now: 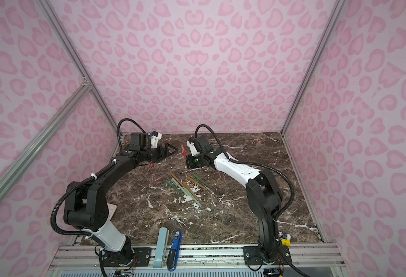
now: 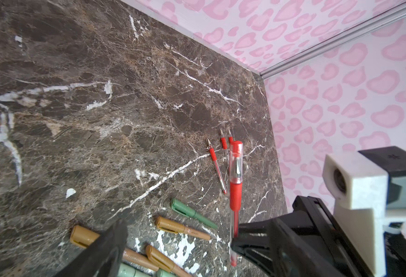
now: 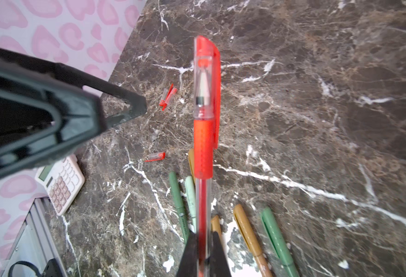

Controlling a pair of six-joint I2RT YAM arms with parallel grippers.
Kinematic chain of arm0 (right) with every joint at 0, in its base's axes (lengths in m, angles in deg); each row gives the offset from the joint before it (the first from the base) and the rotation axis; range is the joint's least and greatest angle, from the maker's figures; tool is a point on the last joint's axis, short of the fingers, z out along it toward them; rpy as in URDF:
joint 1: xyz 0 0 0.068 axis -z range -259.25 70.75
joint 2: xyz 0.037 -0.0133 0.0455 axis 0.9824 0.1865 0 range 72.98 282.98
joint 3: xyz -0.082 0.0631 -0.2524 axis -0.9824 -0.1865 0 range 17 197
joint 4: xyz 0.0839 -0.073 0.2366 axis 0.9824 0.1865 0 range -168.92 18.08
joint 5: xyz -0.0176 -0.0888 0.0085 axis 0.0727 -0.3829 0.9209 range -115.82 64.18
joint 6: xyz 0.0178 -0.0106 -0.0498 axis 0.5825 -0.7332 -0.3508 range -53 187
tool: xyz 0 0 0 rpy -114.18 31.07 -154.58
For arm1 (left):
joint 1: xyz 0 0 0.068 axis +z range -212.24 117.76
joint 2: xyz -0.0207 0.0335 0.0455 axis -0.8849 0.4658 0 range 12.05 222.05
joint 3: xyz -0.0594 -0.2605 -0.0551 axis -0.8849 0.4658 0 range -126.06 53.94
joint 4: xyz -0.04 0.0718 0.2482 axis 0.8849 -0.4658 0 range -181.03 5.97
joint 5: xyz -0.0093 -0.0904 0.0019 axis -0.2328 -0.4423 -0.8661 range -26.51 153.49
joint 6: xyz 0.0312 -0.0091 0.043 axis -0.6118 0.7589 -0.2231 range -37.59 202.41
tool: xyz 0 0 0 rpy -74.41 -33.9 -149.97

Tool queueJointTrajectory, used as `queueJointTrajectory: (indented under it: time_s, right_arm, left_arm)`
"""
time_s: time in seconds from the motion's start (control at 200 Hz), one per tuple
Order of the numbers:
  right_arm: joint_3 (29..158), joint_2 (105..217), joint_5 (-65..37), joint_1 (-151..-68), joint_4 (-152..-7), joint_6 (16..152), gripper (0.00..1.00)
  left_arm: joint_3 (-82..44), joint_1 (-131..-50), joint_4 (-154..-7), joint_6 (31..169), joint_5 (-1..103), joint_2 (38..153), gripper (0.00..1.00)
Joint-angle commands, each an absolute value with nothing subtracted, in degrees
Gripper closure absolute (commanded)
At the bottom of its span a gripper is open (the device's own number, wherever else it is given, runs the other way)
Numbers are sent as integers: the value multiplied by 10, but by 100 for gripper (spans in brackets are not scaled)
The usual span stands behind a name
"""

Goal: Remove pen caps from pens
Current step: Pick up the pen from the center of the table, then open the pen cap on the pen.

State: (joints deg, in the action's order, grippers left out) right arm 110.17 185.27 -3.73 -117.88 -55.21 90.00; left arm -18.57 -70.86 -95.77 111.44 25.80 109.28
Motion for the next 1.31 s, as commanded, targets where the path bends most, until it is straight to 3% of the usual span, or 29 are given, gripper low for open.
queueJointTrajectory:
  time_s: [0.0, 0.145, 0.575, 0.915, 1.07, 1.3]
  right_arm:
    - [1126, 1875, -27, -1188, -549, 909, 99]
    - [1135, 1884, -29, -1201, -555, 912, 99]
    - [1173, 1915, -21, -1223, -532, 911, 99]
    - [1200, 1931, -18, -1230, -518, 912, 100]
    - [1197, 1930, -19, -1231, -525, 913, 100]
    - [1199, 1929, -20, -1233, -520, 910, 99]
  left_arm:
    - [-198, -703, -937, 1129, 238, 1101, 11]
    - [-201, -700, -931, 1138, 231, 1107, 22]
    - [-221, -695, -949, 1145, 245, 1125, 38]
    - [-219, -688, -959, 1143, 254, 1119, 62]
    - [-212, -689, -950, 1149, 250, 1122, 63]
    - [-210, -689, -953, 1145, 253, 1116, 85]
